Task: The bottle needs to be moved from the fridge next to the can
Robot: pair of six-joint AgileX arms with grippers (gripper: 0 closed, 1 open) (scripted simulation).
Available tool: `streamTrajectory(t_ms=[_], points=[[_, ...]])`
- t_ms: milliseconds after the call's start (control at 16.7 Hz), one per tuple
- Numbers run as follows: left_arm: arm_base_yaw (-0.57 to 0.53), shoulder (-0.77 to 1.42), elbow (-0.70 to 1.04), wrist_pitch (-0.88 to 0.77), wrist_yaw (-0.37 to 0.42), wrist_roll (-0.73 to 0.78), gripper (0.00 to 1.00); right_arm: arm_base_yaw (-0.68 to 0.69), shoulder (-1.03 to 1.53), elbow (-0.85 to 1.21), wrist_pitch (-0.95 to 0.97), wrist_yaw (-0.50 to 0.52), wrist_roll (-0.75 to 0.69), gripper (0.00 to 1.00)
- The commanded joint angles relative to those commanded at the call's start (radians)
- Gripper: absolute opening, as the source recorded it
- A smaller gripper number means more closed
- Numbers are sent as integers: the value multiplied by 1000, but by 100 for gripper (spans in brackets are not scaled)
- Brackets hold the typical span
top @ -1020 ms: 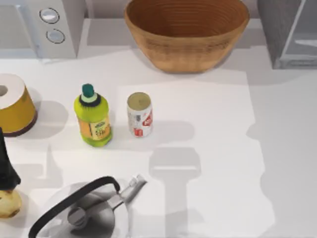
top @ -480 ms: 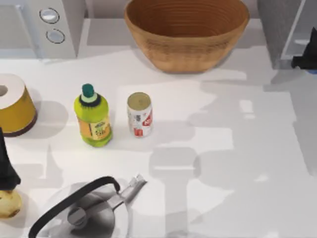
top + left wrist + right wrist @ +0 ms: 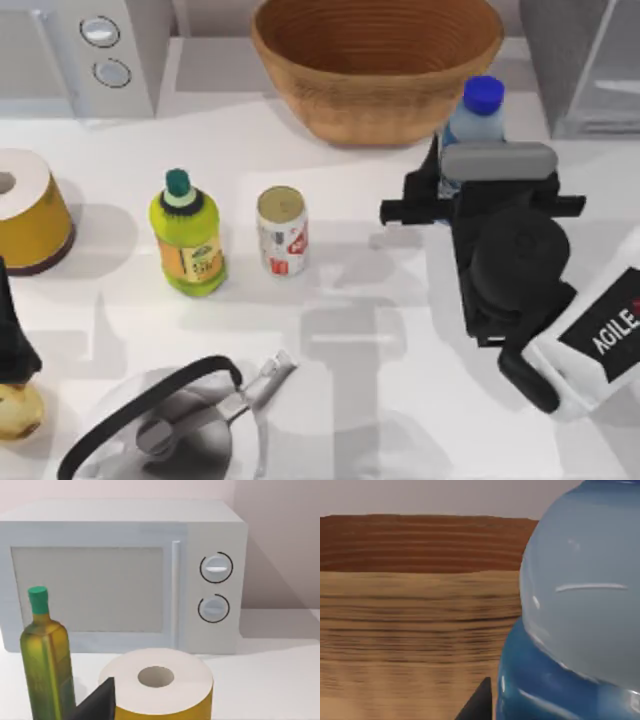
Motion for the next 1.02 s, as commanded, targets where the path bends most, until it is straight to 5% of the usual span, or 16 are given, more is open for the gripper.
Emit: streamTrajectory(t_ms=[240,780,1020], points=[[0,0,0,0,0,0,100,100,8,-15,21,101,-2,0],[0,0,0,0,0,0,100,100,8,-15,21,101,-2,0],[0,0,0,0,0,0,100,100,8,-15,21,101,-2,30]])
